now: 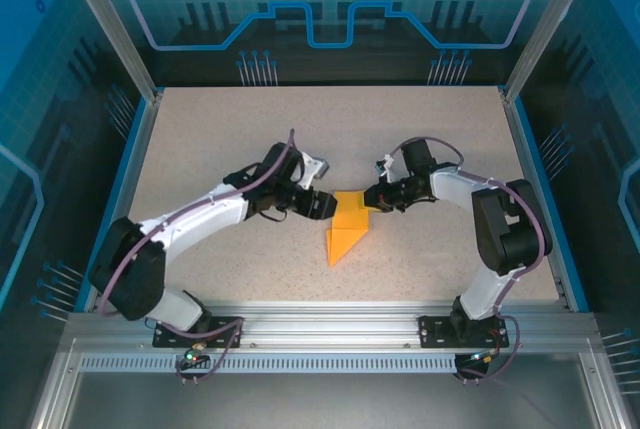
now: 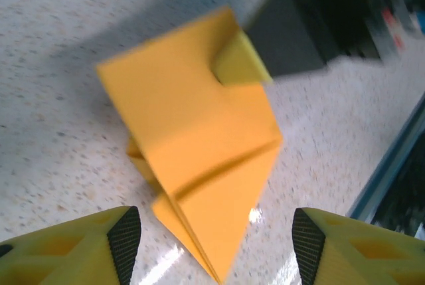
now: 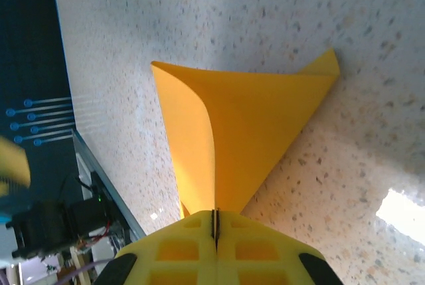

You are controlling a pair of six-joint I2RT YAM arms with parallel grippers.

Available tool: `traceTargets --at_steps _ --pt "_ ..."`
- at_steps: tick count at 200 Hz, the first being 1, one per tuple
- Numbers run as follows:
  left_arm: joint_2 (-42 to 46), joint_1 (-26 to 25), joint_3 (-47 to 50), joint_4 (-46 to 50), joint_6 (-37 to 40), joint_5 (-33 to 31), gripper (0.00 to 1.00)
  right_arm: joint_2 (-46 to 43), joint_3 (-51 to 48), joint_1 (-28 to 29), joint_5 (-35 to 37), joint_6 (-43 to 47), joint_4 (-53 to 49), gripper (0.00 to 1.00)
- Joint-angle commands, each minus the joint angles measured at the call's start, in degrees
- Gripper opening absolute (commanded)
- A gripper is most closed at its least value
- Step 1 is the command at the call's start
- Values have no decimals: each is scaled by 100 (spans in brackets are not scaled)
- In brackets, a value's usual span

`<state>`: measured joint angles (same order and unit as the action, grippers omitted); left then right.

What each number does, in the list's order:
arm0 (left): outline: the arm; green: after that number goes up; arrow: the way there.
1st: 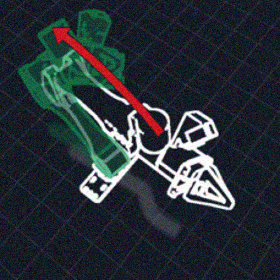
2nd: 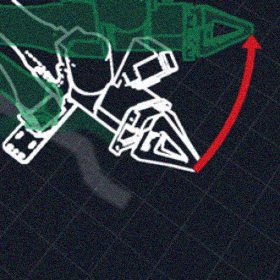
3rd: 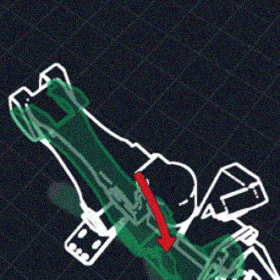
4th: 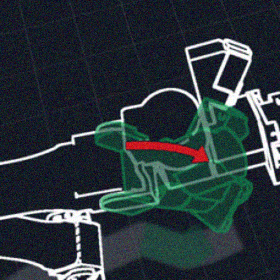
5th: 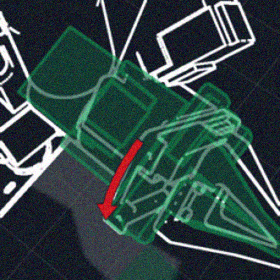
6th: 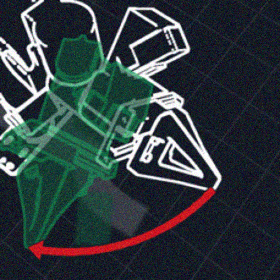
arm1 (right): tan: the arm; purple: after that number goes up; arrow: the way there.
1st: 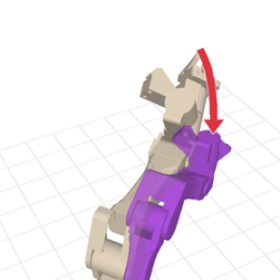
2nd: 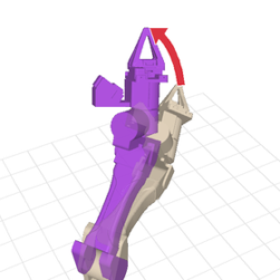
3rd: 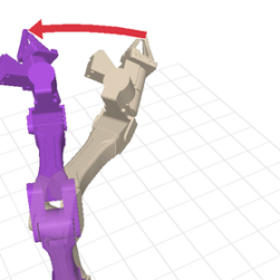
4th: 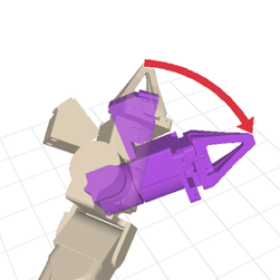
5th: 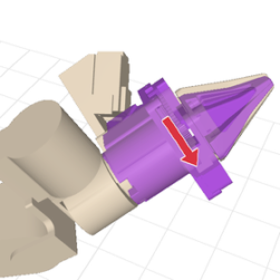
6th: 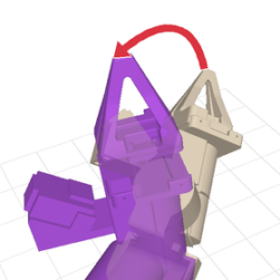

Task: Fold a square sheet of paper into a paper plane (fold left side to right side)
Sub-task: Fold the wing for the fifth time at the center of the table.

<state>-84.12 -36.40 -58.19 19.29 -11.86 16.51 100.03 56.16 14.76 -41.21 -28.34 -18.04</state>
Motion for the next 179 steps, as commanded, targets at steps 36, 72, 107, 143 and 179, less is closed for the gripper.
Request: traceTargets --at_steps 36,72,107,143,179 --pt "-379 -1484 -402 1159 94 -1904 67 555 727 239 280 -517 -478 0" --pt "-1103 -1889 -853 1491 -160 -2825 69 674 816 294 321 -638 -472 0" --pt "-1781 -2135 -1341 1784 -234 -3574 71 726 878 334 325 -638 -516 0" --pt "-2306 -2374 -1762 2126 -256 -4290 70 784 914 363 329 -638 -511 0" --pt "-2605 -2503 -1943 2322 -341 -4662 64 845 962 374 341 -614 -553 0"
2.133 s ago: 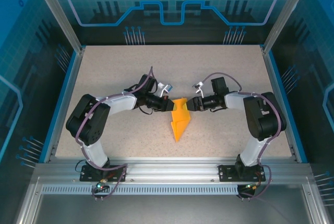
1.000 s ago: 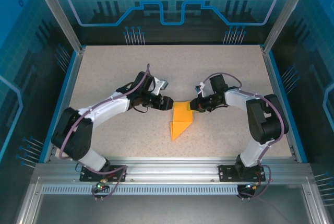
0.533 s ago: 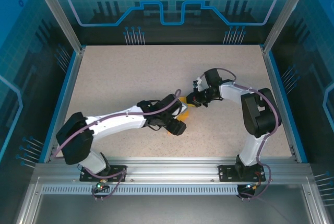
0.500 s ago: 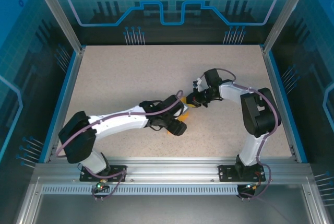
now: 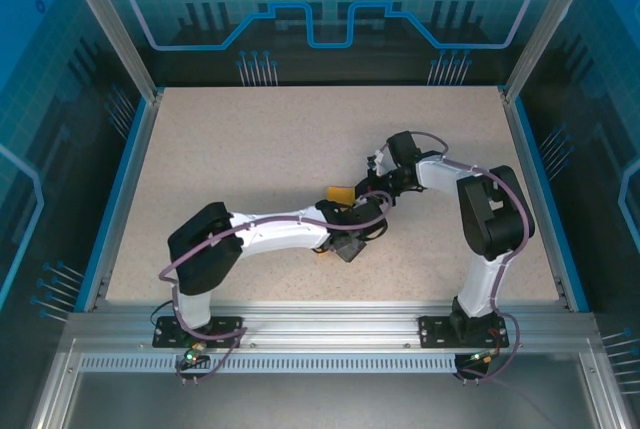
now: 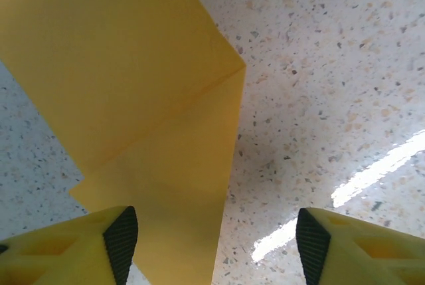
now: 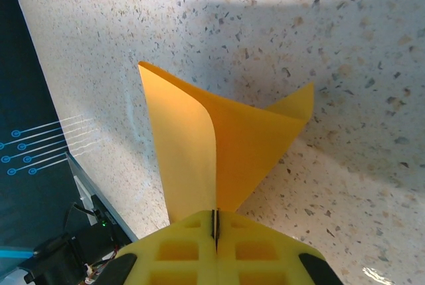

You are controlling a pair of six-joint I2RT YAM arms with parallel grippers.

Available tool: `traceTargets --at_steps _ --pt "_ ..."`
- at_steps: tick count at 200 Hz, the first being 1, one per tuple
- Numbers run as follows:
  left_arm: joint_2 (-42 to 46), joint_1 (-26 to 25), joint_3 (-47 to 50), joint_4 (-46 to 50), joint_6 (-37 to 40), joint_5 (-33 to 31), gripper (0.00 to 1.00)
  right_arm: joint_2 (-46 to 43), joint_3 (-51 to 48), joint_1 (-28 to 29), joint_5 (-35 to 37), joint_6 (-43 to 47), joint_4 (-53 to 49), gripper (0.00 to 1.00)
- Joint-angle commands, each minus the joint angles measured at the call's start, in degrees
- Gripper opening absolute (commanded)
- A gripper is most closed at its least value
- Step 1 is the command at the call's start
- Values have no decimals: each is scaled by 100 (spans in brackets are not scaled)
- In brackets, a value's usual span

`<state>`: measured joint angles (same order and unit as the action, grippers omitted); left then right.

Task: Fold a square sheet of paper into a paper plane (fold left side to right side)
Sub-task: Fold the wing for the fifth time at the center of the table.

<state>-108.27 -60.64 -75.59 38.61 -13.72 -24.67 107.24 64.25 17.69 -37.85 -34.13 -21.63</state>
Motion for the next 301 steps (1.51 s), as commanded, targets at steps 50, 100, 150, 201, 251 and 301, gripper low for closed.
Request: traceTargets --at_steps 50,100,150,201,251,301 --pt "-331 -106 -193 415 -221 -697 49 155 184 103 40 9 -245 0" --pt "-405 -106 -110 284 -228 -606 29 210 245 112 98 56 -328 0" --pt "-428 -100 -77 197 -279 -574 14 231 331 123 147 208 -488 0" --pt "-212 49 73 -56 -339 -52 9 -308 315 18 755 491 -625 27" --pt "171 466 309 -513 -411 1162 8 -1710 -489 -372 1850 538 -312 58" --pt "304 1087 456 -933 -707 2831 5 -2635 -1580 -492 2128 645 83 65"
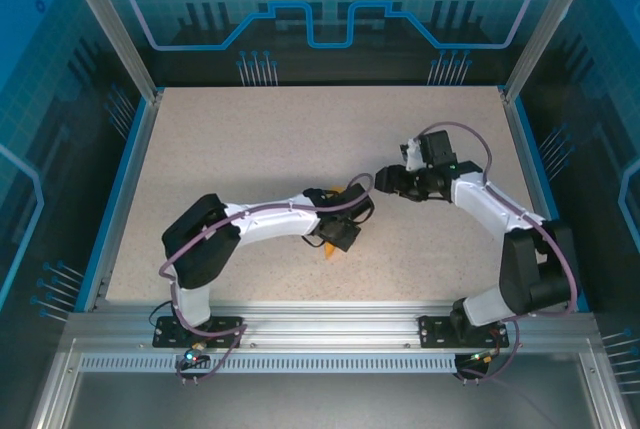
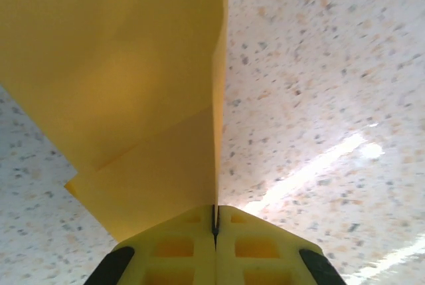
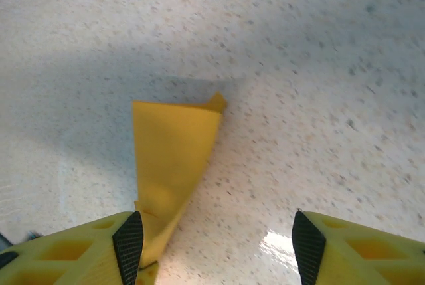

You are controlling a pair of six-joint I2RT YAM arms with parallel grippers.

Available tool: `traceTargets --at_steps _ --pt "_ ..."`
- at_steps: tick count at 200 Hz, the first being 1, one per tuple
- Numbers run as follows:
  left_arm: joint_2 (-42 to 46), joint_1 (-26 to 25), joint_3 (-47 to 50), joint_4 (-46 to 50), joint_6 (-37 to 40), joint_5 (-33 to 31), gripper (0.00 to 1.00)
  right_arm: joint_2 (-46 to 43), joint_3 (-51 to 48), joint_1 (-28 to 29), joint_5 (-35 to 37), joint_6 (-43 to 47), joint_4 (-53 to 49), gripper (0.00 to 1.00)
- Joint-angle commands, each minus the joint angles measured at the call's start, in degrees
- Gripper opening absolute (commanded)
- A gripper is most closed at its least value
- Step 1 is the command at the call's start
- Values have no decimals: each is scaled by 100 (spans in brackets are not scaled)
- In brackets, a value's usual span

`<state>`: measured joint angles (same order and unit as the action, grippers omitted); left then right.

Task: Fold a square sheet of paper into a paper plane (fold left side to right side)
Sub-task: Fold the wing for the fifth time at the center of the table.

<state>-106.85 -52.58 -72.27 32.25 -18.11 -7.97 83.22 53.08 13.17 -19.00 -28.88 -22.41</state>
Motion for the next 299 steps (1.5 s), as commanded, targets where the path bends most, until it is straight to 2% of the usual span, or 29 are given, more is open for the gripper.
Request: traceTargets --at_steps 1,33,86,131,215,299 --pt "163 286 129 -307 -274 1194 5 -247 -473 -37 237 125 173 65" --pt "108 664 324 -759 -603 2183 3 -595 -1141 40 -60 64 805 65" --pt "94 1072 700 -1623 -1136 3255 4 -777 -1902 314 -255 -302 1752 65" --pt "137 1269 1215 -2360 -1558 3594 5 -540 -2213 604 -305 -783 2588 65" --pt "503 1684 2432 -4358 -2391 4294 5 54 -2053 1081 -229 -1147 3128 65" --pt "577 1978 2965 -5277 -2845 4662 5 479 -1953 1344 -252 -1544 3760 63"
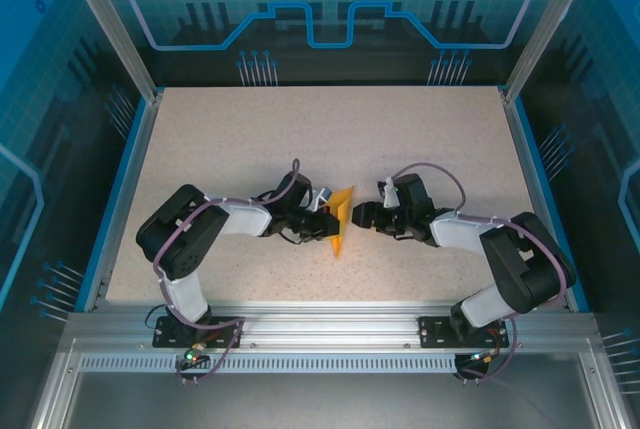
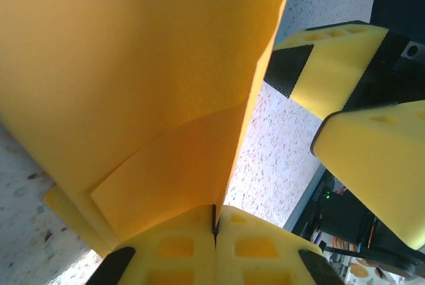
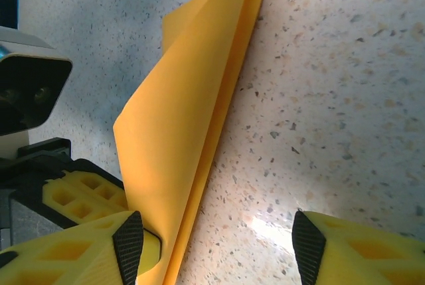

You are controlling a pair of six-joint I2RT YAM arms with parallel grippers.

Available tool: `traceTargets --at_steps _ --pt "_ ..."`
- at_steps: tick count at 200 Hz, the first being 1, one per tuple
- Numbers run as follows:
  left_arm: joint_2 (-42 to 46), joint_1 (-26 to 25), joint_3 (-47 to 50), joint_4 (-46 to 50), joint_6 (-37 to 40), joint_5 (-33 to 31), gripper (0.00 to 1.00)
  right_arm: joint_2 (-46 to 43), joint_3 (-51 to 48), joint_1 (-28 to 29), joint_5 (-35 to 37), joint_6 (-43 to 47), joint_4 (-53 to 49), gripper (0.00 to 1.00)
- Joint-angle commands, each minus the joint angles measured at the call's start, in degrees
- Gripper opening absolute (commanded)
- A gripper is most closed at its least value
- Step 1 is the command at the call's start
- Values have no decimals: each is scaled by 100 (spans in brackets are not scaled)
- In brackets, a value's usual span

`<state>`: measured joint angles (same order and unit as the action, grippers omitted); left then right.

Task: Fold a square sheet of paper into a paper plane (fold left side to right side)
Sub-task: Fold the wing for the fifth time at the center of the table.

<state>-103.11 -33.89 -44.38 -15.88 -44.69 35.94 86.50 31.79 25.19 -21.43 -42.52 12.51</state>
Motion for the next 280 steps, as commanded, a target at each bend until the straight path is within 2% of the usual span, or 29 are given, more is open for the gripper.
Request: traceTargets --at_steps 1,141,229,280 --pt "208 110 184 -471 -193 272 5 154 177 138 -10 -183 347 63" --pt "187 244 630 -1022 -368 308 5 902 650 464 236 -650 647 53" --pt "94 277 696 -1121 -387 264 5 1297 977 587 469 -842 186 46" --pt "42 282 677 -1075 -369 229 10 1498 1151 613 593 -943 -223 42"
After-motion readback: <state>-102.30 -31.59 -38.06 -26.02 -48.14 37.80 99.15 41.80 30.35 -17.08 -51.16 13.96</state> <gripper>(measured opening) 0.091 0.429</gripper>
